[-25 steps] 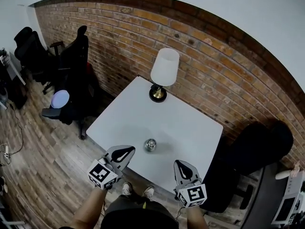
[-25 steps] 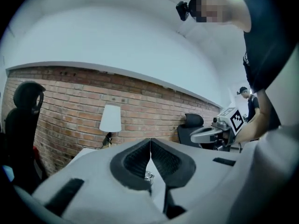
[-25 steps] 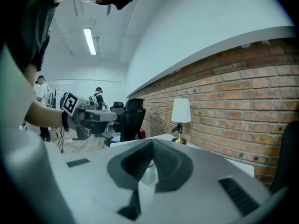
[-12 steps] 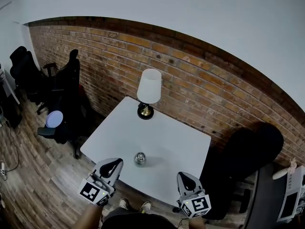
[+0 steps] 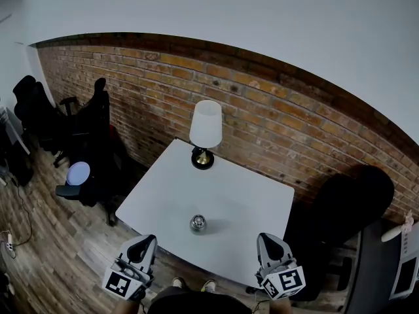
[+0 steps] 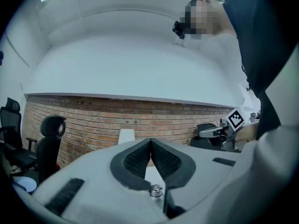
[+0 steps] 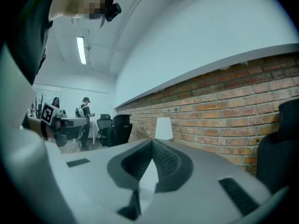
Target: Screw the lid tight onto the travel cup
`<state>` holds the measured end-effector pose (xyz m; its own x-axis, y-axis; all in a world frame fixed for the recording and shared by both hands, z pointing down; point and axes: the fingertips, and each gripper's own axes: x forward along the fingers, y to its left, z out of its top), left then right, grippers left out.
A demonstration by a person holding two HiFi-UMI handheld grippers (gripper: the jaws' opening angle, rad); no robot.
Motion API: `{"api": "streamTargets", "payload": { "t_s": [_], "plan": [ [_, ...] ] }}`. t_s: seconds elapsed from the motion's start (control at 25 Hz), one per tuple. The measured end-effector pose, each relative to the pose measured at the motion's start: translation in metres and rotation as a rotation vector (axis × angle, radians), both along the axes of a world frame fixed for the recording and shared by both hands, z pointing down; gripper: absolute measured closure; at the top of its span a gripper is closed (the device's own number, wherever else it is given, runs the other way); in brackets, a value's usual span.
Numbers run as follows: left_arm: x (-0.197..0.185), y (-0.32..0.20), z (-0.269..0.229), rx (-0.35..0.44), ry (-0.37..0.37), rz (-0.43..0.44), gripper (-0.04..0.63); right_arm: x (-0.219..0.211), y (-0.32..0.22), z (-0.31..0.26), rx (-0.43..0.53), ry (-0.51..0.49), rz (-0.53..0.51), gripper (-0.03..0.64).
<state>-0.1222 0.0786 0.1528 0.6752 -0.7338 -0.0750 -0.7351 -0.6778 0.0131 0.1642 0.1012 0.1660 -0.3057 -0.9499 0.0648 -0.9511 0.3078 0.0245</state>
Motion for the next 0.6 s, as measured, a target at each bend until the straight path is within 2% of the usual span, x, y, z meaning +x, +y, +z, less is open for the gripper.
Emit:
{"api": "streamTargets", "payload": {
  "t_s": [0.2,0.36,0.6],
  "plan": [
    [-0.015,-0.007,-0.003,0.015,0.014,-0.039,0.571,-0.019,-0.013,-0.007,0.023,-0.011,-0.03,0.603],
    [-0.015,-0.008,0.002,0.002,0.025,-0.034,0.571,-0.027,-0.016,-0.005,0.022,-0.031,-0.033,0.603],
    [-0.012,-0.012,0.006,-0.009,0.036,-0.016,0.571,-0.027,-0.018,-0.007,0.031,-0.01,-0.024,0.603]
  ]
}}
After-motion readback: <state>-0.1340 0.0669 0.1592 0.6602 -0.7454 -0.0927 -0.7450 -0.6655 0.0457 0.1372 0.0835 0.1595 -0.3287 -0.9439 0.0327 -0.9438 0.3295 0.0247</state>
